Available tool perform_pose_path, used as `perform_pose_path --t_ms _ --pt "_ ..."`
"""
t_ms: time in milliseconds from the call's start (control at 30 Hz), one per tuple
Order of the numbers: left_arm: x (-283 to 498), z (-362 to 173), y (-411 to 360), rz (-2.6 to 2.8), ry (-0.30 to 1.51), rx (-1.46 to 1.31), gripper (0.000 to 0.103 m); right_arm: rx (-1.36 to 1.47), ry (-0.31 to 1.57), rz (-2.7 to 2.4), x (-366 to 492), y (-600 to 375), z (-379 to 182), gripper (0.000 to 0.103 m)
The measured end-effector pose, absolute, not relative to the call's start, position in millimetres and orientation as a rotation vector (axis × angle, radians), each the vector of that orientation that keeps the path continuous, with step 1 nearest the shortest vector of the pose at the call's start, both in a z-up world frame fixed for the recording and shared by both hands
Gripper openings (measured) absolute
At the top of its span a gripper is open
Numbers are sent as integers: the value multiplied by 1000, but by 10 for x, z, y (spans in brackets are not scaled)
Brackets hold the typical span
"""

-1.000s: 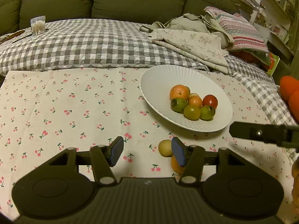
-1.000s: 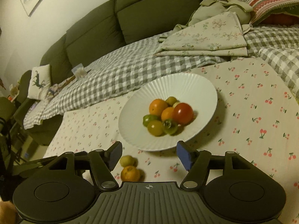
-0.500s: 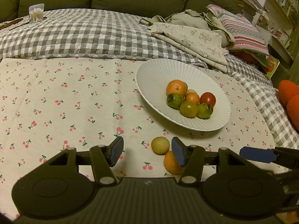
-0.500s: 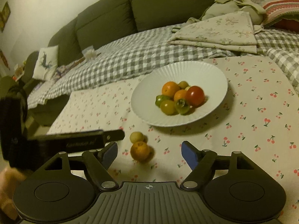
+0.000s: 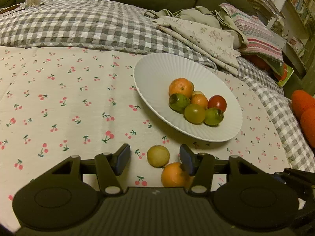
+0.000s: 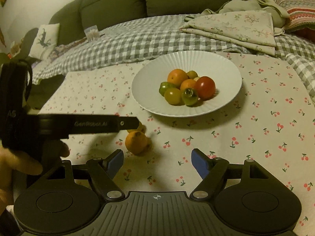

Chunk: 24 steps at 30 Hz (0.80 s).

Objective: Organize fruits
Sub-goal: 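Move back to the cloth and grasp a yellow plum with the left tool, then grasp the last mandarin with the right tool while the left tool holds the plum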

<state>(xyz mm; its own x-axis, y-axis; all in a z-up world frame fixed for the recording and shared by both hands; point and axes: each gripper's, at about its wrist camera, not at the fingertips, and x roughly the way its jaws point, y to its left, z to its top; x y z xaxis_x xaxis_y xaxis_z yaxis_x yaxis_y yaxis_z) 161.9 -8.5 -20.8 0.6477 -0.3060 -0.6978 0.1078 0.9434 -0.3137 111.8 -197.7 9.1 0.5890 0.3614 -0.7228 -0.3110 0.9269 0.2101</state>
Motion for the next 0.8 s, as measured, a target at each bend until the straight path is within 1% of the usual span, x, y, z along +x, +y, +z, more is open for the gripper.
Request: perform_pose_path --t_ms 33,100,133,200,467,800 --pt "1627 -227 -103 -237 833 -247 52 58 858 392 1122 -1965 81 77" --pt "1642 -266 -135 -237 835 -229 43 46 859 394 1122 -1934 67 77" --pt "1640 -270 -141 -237 829 -226 42 41 859 395 1121 -1919 60 77" --pt "1647 -259 -138 -250 821 -229 25 31 856 397 1123 -1896 52 77" --pt "1605 -151 24 -198 817 -277 24 6 838 403 1156 -1813 -21 77" --pt "1528 -30 225 -112 813 -268 24 -38 797 449 1218 -1584 -160 77"
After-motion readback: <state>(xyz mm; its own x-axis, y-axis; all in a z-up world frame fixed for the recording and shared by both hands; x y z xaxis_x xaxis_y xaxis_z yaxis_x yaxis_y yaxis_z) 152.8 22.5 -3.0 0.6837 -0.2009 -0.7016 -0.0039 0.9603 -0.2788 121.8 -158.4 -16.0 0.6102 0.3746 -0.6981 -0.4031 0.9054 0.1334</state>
